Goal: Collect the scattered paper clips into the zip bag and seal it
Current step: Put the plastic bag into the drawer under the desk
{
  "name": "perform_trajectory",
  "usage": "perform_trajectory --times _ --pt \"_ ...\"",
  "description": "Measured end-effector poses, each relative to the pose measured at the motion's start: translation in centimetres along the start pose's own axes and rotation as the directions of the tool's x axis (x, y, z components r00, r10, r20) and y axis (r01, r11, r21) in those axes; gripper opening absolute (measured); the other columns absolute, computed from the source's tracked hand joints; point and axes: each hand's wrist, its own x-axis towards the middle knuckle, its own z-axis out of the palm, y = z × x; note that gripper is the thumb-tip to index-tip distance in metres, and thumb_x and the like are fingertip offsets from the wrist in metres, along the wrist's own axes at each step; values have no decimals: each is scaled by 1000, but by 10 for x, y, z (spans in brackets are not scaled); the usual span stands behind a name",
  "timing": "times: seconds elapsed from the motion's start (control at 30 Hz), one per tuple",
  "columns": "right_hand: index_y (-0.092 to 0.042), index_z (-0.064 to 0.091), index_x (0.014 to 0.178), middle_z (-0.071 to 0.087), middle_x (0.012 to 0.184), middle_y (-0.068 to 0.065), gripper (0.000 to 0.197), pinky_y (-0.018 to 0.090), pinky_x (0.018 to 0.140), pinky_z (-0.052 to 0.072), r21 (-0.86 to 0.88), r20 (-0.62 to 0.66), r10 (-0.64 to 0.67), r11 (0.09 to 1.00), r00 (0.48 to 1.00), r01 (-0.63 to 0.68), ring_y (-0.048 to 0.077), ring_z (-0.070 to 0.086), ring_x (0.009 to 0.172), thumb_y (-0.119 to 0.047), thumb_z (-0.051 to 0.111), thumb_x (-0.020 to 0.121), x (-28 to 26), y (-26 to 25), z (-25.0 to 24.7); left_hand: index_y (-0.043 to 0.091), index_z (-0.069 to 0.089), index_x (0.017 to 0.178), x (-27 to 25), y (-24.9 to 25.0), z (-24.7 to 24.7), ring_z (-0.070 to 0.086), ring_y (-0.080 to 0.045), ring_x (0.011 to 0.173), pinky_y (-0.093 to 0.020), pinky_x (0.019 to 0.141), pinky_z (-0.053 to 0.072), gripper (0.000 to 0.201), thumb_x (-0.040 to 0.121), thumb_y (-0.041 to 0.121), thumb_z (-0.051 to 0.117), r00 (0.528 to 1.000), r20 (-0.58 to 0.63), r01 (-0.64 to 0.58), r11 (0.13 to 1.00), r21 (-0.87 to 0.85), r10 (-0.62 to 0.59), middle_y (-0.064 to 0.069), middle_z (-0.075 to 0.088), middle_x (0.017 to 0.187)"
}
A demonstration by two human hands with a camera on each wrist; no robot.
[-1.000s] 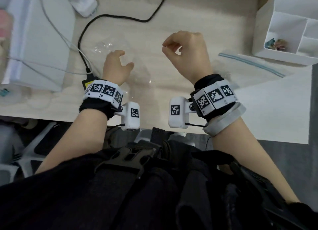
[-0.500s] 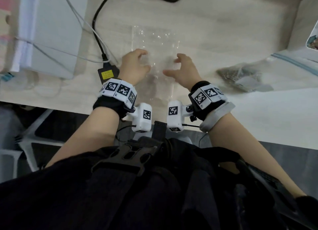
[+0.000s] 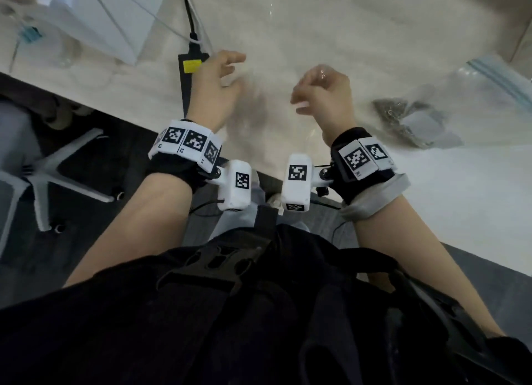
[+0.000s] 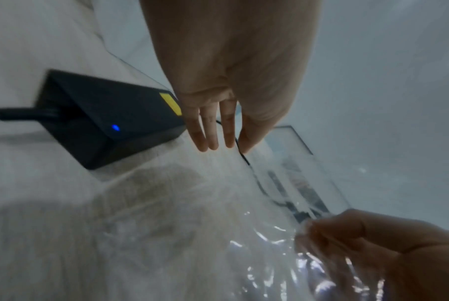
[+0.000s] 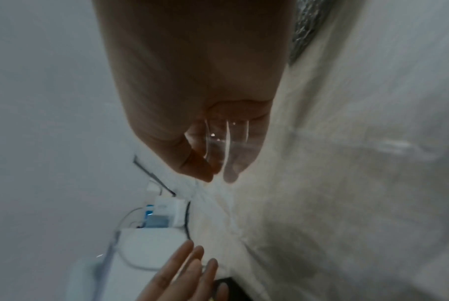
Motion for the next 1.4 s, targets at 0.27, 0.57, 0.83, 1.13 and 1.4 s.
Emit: perform_trajectory --times 0.27,0.57,0.83,1.13,1.4 --pt "-17 37 65 74 79 8 40 23 56 48 84 332 -159 987 930 139 19 70 69 17 56 74 -32 -23 42 12 64 98 -47 -35 -54 64 -16 78 -30 73 54 28 77 5 47 880 -475 -13 999 -52 -14 2 65 92" --pt "-10 50 82 70 75 13 33 24 54 53 2 227 -72 997 971 73 16 67 60 21 50 74 -29 9 140 17 64 98 -61 -134 -124 67 -26 86 -45 83 54 30 74 21 47 828 -481 301 952 -54 -289 -2 69 95" --pt "-8 66 81 67 70 6 15 26 58 53 -93 73 -97 990 993 104 12 64 57 7 65 78 -15 35 185 9 52 124 -19 -164 -147 60 -31 107 -42 92 50 44 85 25 43 838 -387 396 917 -53 -384 -12 62 121" --pt "-5 66 78 65 63 3 12 18 49 48 -36 -23 -141 989 990 141 6 59 47 6 65 77 -15 40 191 2 61 111 14 -170 -158 56 -33 111 -30 84 41 30 93 16 40 805 -421 523 834 173 -418 -16 62 120" --pt "-2 65 82 68 61 -5 13 18 51 48 -48 -59 -135 990 989 132 7 60 50 8 59 78 -17 43 193 3 66 101 22 -181 -178 58 -35 105 -32 82 45 25 87 19 54 859 -341 491 802 341 -381 -21 65 110"
